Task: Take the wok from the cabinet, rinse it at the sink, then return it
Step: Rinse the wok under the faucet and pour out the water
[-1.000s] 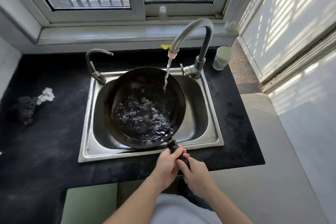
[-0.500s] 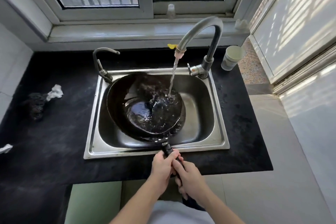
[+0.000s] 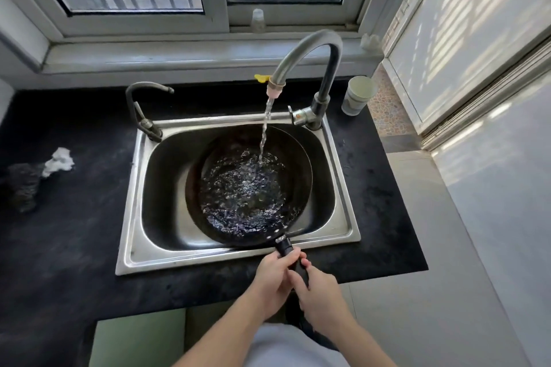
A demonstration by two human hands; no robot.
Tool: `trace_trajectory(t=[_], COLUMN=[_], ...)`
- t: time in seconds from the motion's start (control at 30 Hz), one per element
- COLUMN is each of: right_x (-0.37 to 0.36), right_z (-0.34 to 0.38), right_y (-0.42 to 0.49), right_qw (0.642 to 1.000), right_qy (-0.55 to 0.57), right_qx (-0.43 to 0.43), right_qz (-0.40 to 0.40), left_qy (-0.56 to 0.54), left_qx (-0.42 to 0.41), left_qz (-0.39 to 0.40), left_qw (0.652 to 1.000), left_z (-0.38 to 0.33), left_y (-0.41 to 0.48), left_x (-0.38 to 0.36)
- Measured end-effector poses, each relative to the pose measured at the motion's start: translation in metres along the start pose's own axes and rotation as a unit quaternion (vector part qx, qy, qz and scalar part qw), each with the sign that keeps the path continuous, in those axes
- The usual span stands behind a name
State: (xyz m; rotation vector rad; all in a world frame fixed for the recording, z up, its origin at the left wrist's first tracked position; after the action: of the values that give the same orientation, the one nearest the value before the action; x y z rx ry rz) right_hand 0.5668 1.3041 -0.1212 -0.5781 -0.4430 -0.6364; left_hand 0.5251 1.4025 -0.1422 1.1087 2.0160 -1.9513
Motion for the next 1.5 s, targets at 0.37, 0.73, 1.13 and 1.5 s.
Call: trace_trajectory(t=[0.37,0.73,1.13,1.5], right_x=[-0.005,-0.038,-0.003,-0.023], right_z=[0.0,0.017,0.004,0.014], right_y=[0.009,0.009,-0.01,-0.009], right_qw=[0.996,0.996,0.999,0.994], right_qy=[0.062,0.058,-0.031,0.05], right_qx=[-0.004,-0.005,0.008,0.056], right_qz=[0.067,0.07,-0.016,0.082], left_qy=[0.056,-0.006,0.021,0.019], left_qx=[-0.063,-0.064,-0.009,-0.056], left_qz=[-0.063,-0.119,-0.011,-0.085], left_qw=[0.994,0.991,1.0,0.995], left_z=[-0.009,-0.009,0.0,0.0], left_y=[-0.014,-0.025,-0.013,-0.034], left_x=[0.008,0.04,-0.001,0.026])
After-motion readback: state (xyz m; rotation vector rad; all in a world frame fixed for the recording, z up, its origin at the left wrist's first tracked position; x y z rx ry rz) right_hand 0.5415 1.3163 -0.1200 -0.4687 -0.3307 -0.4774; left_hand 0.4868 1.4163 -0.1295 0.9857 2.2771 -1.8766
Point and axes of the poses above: each hand's wrist, its own y-axis towards the middle knuckle, its own x-axis out of the back of the hand, z = x × y, the point moved 4 cm from there along y, towards the middle knuckle, and after that the axes turned 14 degrees about x, right-handed, at the moved point
